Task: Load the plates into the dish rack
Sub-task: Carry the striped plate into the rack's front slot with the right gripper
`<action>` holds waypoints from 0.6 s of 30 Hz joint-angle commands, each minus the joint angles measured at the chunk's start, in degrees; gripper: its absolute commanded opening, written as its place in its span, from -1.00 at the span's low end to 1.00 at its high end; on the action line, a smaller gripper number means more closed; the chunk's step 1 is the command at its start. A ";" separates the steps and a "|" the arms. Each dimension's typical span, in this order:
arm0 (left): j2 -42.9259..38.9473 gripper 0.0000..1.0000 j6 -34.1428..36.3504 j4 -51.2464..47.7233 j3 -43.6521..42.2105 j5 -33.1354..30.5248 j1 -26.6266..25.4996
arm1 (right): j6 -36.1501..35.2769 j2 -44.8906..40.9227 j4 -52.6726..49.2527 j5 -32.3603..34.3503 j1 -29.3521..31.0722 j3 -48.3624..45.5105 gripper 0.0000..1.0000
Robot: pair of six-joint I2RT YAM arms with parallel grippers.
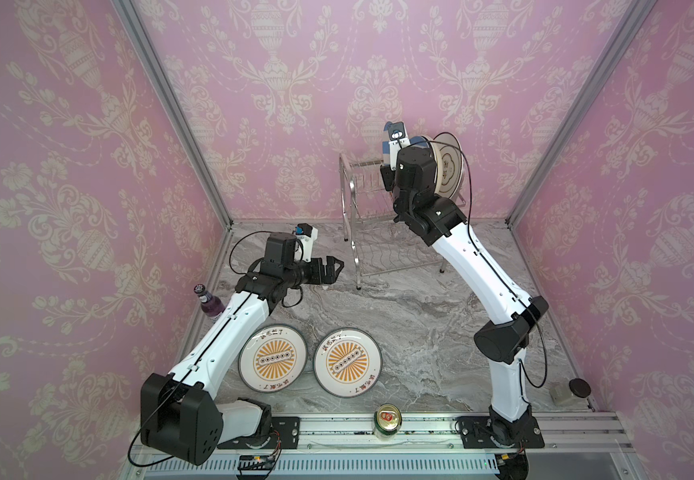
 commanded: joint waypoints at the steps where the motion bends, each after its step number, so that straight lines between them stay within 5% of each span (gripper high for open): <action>1: 1.07 0.99 1.47 -1.20 1.13 -0.55 0.46 | 1.53 1.16 1.92 -0.82 -0.56 0.88 -1.00; 18: 1.13 0.99 1.34 -1.10 1.02 -0.81 0.70 | 4.08 2.70 0.86 -3.33 -3.11 -0.66 -1.00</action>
